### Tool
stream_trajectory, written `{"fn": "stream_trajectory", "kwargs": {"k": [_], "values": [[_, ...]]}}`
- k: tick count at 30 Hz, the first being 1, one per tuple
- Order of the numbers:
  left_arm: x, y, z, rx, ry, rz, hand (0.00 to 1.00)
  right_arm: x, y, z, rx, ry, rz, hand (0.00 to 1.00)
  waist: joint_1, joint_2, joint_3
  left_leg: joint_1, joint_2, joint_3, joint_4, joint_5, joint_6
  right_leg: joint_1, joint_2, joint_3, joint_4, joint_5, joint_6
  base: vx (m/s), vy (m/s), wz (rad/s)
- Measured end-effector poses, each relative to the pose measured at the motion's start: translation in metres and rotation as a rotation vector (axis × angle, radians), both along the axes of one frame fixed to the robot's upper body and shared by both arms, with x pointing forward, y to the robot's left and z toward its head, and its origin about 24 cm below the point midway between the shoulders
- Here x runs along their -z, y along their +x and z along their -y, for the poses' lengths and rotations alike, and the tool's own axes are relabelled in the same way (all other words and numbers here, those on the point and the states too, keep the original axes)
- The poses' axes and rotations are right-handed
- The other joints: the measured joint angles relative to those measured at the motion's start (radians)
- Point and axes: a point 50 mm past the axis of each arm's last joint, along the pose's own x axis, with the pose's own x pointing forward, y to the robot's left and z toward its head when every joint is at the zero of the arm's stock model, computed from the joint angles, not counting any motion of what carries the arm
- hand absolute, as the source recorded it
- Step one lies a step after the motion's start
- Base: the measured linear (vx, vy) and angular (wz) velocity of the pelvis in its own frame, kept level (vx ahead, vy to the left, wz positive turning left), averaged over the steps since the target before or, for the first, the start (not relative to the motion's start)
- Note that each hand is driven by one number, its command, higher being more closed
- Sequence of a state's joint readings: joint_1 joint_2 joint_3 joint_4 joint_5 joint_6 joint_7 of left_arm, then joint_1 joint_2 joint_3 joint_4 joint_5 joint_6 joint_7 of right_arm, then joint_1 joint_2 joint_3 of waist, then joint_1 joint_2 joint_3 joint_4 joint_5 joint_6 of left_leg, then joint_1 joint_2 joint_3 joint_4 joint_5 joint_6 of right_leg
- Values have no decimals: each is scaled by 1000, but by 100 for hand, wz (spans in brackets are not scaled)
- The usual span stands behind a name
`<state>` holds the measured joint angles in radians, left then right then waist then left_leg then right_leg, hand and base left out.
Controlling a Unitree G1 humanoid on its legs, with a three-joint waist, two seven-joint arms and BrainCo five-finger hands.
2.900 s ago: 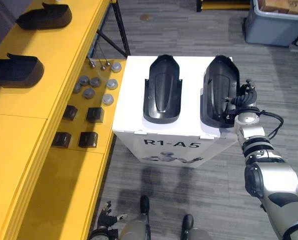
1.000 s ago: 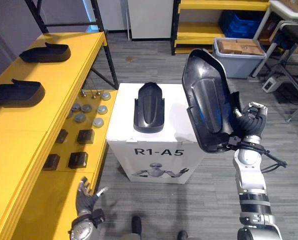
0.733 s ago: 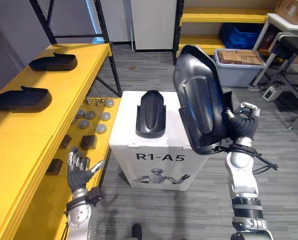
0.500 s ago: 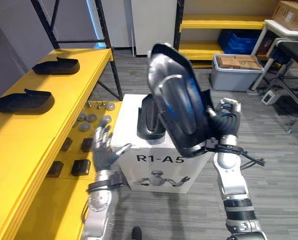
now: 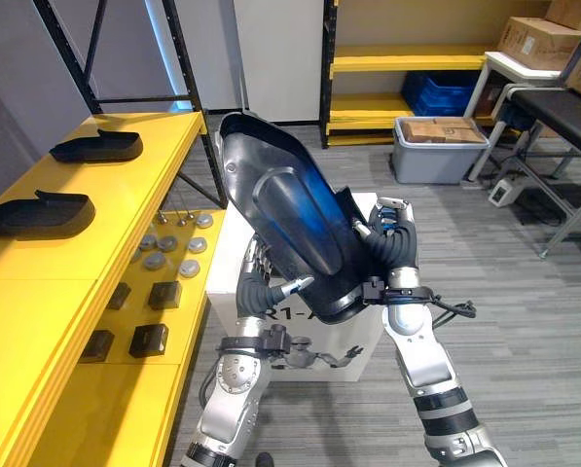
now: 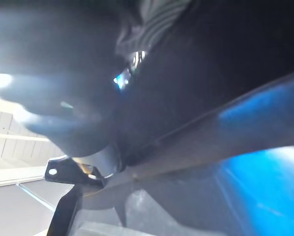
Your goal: Walk over and take plastic housings, then place them on the shelf
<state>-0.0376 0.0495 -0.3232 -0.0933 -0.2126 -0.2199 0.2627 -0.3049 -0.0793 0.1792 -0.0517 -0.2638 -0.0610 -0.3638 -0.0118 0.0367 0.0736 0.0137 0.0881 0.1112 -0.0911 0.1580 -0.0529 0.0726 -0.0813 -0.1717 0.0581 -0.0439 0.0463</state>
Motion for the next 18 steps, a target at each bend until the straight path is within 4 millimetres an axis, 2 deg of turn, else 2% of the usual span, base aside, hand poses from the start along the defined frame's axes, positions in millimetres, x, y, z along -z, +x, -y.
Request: {"fn": "stream_trajectory", "kwargs": {"k": [3, 4, 9, 12, 13, 18], "values": [[5, 1, -1, -23, 0, -29, 0, 1, -1, -5, -19, -6, -2, 100, 0, 0, -3, 0, 1, 4, 1, 0, 0, -1, 0, 3, -2, 3, -2, 0, 0, -3], [7, 2, 0, -29, 0, -41, 100, 2, -2, -7, -25, -8, -4, 100, 0, 0, -3, 0, 1, 4, 2, 0, 0, -1, 1, 3, -2, 3, -2, 0, 0, 0], [21, 5, 0, -58, -18, -133, 100, 14, -9, -17, -68, -15, -46, 100, 0, 0, -23, -3, 1, 4, 3, 0, 0, -1, 1, 3, -9, 7, -3, 0, 0, 0], [23, 5, -1, -68, -51, -157, 100, 22, -13, -19, -86, 1, -78, 100, -1, 0, -32, -3, 2, 5, 3, 0, 0, 0, 3, 5, -13, 9, -3, 0, 0, 0], [23, 5, -2, -70, -51, -158, 100, 24, -14, -19, -90, 1, -84, 0, -1, 0, -33, -3, 2, 5, 2, 0, 0, 0, 3, 5, -14, 10, -3, 0, 0, 0], [24, 6, -9, -115, -53, -164, 100, 37, -25, -32, -164, 4, -121, 0, -11, -1, -40, -3, 3, 6, 0, 0, 0, 0, 3, 6, -15, 11, -2, 0, 0, 0]]}}
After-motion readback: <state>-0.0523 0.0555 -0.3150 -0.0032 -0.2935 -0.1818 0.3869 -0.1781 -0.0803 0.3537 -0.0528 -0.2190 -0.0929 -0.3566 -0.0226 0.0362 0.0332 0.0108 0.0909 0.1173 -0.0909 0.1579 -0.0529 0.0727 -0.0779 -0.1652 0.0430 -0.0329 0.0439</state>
